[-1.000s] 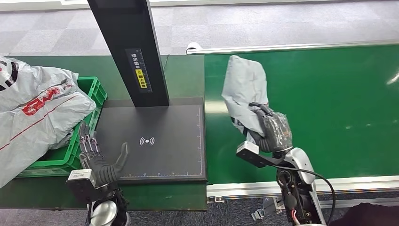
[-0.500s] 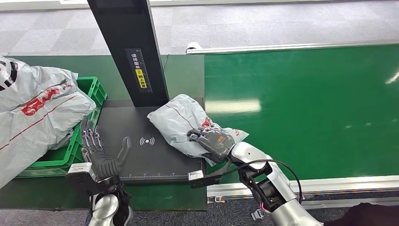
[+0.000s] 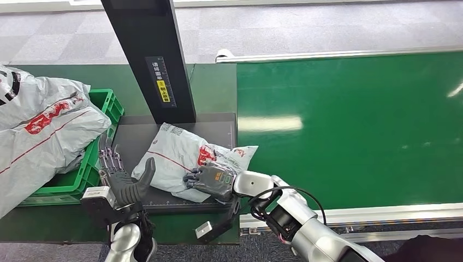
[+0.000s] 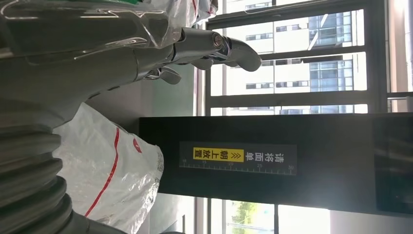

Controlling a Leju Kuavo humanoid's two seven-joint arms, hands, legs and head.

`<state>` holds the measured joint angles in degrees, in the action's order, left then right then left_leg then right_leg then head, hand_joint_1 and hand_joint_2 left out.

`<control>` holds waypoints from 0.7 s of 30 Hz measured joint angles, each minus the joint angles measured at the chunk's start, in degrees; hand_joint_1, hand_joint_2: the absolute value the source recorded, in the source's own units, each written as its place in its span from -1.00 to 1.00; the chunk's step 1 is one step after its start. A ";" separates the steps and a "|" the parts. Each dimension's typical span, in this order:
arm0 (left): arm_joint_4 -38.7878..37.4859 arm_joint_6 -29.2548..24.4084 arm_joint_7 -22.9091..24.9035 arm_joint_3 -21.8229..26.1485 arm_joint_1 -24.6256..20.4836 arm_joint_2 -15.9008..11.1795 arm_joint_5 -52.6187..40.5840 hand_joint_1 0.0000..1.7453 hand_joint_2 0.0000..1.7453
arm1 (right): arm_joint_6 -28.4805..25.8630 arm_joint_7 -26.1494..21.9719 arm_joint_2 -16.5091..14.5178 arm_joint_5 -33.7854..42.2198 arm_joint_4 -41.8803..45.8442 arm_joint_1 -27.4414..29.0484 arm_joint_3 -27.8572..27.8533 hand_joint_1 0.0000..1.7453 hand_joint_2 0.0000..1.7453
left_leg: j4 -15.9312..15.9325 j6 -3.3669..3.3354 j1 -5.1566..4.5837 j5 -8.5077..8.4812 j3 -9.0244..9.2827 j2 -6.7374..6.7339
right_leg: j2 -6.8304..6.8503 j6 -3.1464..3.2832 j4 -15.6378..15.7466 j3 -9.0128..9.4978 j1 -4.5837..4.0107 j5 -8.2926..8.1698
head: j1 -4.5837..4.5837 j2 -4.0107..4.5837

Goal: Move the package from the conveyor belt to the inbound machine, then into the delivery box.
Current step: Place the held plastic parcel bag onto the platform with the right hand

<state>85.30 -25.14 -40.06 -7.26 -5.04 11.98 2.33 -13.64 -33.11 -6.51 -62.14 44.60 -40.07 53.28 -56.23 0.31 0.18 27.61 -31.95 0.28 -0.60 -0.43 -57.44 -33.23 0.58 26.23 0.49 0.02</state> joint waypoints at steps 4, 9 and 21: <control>-0.25 0.02 0.00 0.00 0.00 0.00 0.04 -1.00 1.00 | -0.46 0.03 -0.39 -0.16 -0.84 -0.56 1.09 1.00 1.00 | -0.01 0.00 -0.01 0.00 0.00 0.00 | 0.00 0.00 0.00 0.00 0.01 0.00 | 0.01 0.00; -0.67 0.54 0.00 -0.07 -0.04 0.02 0.32 -1.00 1.00 | -5.83 1.10 -0.62 -1.90 -2.13 -1.28 2.92 1.00 1.00 | -0.01 0.00 0.00 0.00 0.00 0.01 | 0.00 0.01 0.00 0.00 0.00 -0.01 | 0.01 0.00; -3.53 1.55 0.00 -1.44 -1.39 0.09 0.56 -1.00 1.00 | -9.88 5.03 -3.79 1.80 -13.24 -4.49 5.42 -1.00 1.00 | -0.01 0.00 -0.01 -0.01 0.06 0.01 | 0.00 0.01 0.00 0.05 0.01 -0.02 | 0.01 0.00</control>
<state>81.77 -23.59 -40.06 -8.70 -6.42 12.07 2.89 -23.52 -28.09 -10.29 -60.34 31.36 -44.56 58.69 -56.24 0.31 0.17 27.61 -31.89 0.29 -0.60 -0.42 -57.44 -33.19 0.59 26.21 0.50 0.02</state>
